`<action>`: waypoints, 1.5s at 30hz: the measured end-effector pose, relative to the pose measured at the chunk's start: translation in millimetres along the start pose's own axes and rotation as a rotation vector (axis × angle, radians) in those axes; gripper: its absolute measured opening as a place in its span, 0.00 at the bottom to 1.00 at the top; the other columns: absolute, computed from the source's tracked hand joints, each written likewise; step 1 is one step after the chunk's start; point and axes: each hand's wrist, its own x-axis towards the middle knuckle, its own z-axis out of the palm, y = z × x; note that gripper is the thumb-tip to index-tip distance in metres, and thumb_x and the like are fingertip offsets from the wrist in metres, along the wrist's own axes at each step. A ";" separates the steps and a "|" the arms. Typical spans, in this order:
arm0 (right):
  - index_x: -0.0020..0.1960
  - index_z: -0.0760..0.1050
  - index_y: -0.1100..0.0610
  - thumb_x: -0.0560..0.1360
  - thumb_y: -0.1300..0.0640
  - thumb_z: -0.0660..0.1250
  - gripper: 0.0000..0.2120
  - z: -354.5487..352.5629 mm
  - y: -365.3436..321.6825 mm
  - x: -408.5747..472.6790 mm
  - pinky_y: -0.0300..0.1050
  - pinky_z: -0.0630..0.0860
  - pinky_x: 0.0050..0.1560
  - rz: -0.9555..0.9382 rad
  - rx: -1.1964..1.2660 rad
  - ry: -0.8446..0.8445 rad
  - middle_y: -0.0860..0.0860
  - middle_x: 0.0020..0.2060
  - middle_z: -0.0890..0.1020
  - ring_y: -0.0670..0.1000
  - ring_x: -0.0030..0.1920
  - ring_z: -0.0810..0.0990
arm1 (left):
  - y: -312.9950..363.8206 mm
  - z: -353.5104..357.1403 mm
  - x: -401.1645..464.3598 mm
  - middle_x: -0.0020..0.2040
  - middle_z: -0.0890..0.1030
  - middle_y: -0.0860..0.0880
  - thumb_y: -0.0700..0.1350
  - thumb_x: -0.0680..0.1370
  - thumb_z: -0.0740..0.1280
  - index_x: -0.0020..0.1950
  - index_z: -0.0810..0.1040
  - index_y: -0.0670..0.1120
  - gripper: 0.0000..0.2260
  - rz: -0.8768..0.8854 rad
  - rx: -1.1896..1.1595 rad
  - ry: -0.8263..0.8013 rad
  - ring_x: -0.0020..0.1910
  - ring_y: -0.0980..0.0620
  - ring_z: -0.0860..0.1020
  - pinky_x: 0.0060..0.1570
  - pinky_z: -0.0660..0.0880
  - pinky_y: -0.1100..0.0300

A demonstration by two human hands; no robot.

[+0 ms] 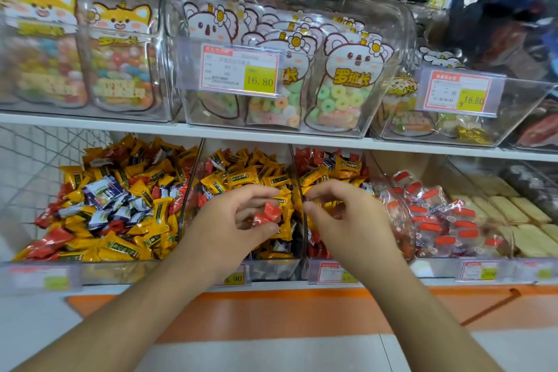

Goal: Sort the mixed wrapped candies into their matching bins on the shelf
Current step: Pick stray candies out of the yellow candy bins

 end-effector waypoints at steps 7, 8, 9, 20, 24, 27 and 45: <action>0.41 0.84 0.47 0.75 0.54 0.76 0.05 23.9 -11.8 -4.6 0.34 0.77 0.42 -0.017 0.189 -0.123 0.44 0.36 0.83 0.43 0.42 0.81 | 2.1 6.0 -1.8 0.62 0.80 0.65 0.42 0.75 0.78 0.68 0.75 0.60 0.25 0.018 0.083 -0.025 0.58 0.66 0.81 0.60 0.80 0.58; 0.40 0.82 0.48 0.76 0.55 0.76 0.07 23.0 -10.5 -4.0 0.35 0.77 0.42 0.002 0.189 -0.129 0.44 0.36 0.83 0.43 0.41 0.80 | 2.4 6.5 -2.4 0.62 0.81 0.64 0.43 0.75 0.78 0.67 0.75 0.59 0.25 0.013 0.090 -0.015 0.57 0.66 0.81 0.59 0.80 0.59; 0.40 0.81 0.48 0.76 0.55 0.75 0.07 20.8 -8.9 -3.1 0.35 0.76 0.40 0.027 0.188 -0.124 0.45 0.36 0.82 0.43 0.41 0.80 | 2.5 7.0 -2.4 0.60 0.83 0.62 0.44 0.75 0.78 0.66 0.75 0.58 0.23 0.003 0.087 0.000 0.54 0.65 0.82 0.58 0.81 0.59; 0.48 0.81 0.45 0.80 0.55 0.69 0.05 -10.3 13.7 4.2 0.30 0.72 0.33 0.065 -0.020 0.098 0.39 0.44 0.83 0.41 0.36 0.80 | -0.9 8.1 0.3 0.62 0.79 0.62 0.46 0.71 0.81 0.48 0.82 0.55 0.11 0.029 0.139 0.088 0.56 0.63 0.82 0.49 0.77 0.73; 0.47 0.84 0.44 0.78 0.53 0.73 0.04 6.6 -2.6 -3.5 0.33 0.74 0.43 -0.022 0.149 -0.122 0.40 0.42 0.83 0.40 0.46 0.80 | 2.1 10.4 0.0 0.58 0.81 0.59 0.45 0.70 0.81 0.60 0.77 0.56 0.23 0.050 0.147 0.065 0.54 0.69 0.80 0.47 0.77 0.74; 0.49 0.86 0.43 0.76 0.52 0.75 0.05 17.4 -9.8 -6.5 0.35 0.75 0.47 -0.090 0.164 -0.208 0.39 0.44 0.82 0.40 0.50 0.79 | -0.4 11.1 0.4 0.65 0.75 0.60 0.43 0.71 0.81 0.63 0.75 0.57 0.25 0.094 0.179 0.053 0.57 0.65 0.80 0.50 0.82 0.63; 0.55 0.83 0.55 0.78 0.55 0.71 0.08 4.4 5.0 12.9 0.41 0.67 0.49 -0.030 -0.348 0.094 0.51 0.51 0.82 0.54 0.52 0.79 | 1.0 -45.8 -24.4 0.53 0.78 0.63 0.50 0.78 0.74 0.60 0.78 0.57 0.12 0.076 0.389 0.101 0.52 0.68 0.77 0.47 0.74 0.74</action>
